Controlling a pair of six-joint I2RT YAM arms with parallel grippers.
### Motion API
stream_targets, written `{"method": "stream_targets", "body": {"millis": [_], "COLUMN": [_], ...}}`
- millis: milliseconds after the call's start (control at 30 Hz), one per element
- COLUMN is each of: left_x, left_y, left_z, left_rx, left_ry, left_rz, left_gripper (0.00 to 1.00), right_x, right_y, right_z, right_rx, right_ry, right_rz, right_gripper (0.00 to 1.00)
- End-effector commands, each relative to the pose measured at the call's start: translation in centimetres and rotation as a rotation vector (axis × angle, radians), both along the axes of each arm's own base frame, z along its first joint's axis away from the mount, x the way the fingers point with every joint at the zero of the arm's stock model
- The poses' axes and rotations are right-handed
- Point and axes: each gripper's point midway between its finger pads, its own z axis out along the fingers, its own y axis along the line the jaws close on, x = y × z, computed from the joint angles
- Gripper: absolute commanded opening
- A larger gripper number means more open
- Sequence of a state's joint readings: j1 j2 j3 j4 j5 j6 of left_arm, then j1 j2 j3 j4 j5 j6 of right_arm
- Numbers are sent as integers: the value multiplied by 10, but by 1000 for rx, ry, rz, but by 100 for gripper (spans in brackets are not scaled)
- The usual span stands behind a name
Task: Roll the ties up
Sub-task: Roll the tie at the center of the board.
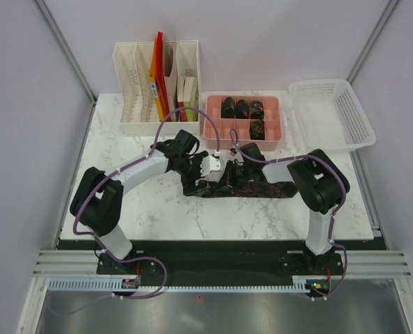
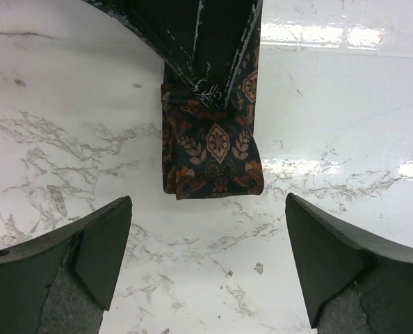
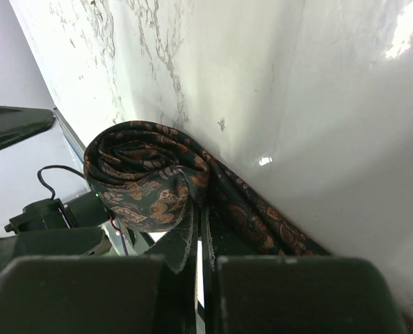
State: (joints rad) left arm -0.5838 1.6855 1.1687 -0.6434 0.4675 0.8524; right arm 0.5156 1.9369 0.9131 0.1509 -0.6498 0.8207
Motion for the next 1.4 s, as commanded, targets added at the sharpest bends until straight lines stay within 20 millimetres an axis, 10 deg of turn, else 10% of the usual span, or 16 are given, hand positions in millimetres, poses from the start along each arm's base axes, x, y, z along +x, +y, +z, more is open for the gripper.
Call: {"method": "stream_targets", "body": {"millis": [0,267,733,1367], "left_x": [-6,9,2,-25], "left_y": [-4,-6,-32,-6], "left_z": [-5,-31,12,-61], "left_rx": [-63,-56,-164,91], "left_ry": [-41,-107,-129,55], "left_rz": [-36,-47,-110,-123], "left_gripper": [99,85,35,27], "right_x": [-9,-12,-13,-7], "right_y": [-23,-14,25,4], "right_z": [-39,-35,-28,20], "right_rx": [-147,-119,-28,106], "right_ry": [66,61,50,13], "right_rz": [-25,-7,20,37], "right_gripper": [0,0,0,26]}}
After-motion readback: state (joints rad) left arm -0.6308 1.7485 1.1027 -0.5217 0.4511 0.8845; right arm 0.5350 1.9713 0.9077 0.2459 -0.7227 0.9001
